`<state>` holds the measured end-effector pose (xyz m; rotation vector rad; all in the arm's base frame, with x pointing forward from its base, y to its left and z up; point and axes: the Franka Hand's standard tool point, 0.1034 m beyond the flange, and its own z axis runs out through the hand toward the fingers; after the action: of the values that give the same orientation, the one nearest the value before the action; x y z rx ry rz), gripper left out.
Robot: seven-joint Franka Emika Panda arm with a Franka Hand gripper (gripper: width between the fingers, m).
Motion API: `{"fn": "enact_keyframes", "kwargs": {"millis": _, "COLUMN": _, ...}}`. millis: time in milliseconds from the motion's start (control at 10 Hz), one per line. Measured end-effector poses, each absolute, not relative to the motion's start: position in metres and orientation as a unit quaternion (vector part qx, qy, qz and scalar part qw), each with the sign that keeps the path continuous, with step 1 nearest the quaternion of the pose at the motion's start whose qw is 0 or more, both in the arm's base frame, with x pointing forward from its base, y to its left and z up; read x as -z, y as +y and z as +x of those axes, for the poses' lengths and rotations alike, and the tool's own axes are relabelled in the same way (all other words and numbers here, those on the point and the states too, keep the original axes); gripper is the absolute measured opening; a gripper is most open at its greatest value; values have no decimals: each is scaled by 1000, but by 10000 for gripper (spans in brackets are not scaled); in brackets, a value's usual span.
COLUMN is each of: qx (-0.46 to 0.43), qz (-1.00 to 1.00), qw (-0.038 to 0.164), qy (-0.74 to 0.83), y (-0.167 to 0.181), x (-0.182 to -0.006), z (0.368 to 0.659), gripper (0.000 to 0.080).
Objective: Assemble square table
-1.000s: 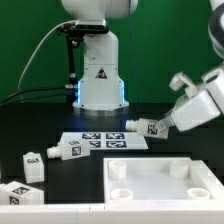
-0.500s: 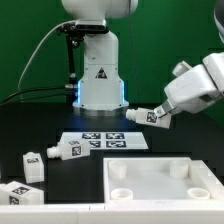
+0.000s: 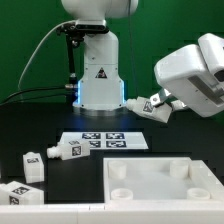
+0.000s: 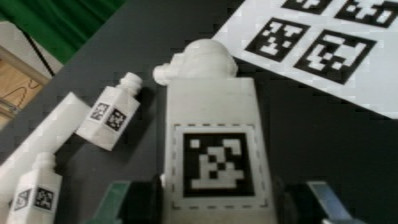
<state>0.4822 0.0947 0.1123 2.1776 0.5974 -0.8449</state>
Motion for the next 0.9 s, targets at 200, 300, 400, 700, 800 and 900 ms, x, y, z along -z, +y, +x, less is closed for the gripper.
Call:
{"fn": "enact_keyframes", "kwargs": {"millis": 200, "qx": 328, "qz": 843, "qw": 357, "qy": 231, "y": 94, "x": -112, "z": 482, "gripper": 286}}
{"fn": "enact_keyframes", "kwargs": {"millis": 300, "qx": 331, "qz": 844, "qw": 355, "qy": 227, "y": 93, "x": -113, "z": 482, "gripper": 286}}
{"fn": "enact_keyframes", "kwargs": {"millis": 400, "qx": 345, "qz": 853, "qw": 337, "qy": 201, "y": 89, "x": -118, "z": 484, "gripper": 286}}
{"fn": "enact_keyframes", "kwargs": {"millis": 700, "qx": 344, "qz": 866, "qw": 310, "qy": 188, "y": 79, "x": -117, "z": 495, "gripper": 286}}
{"fn": "enact_keyframes", "kwargs": {"millis": 800, "qx": 345, "qz": 866, "qw": 310, "qy": 187, "y": 80, "x": -117, "z": 495, "gripper": 286}}
{"fn": "enact_keyframes", "kwargs": {"millis": 900, "qx": 344, "qz": 866, "qw": 310, "qy": 187, "y": 80, "x": -117, "z": 495, "gripper": 287}}
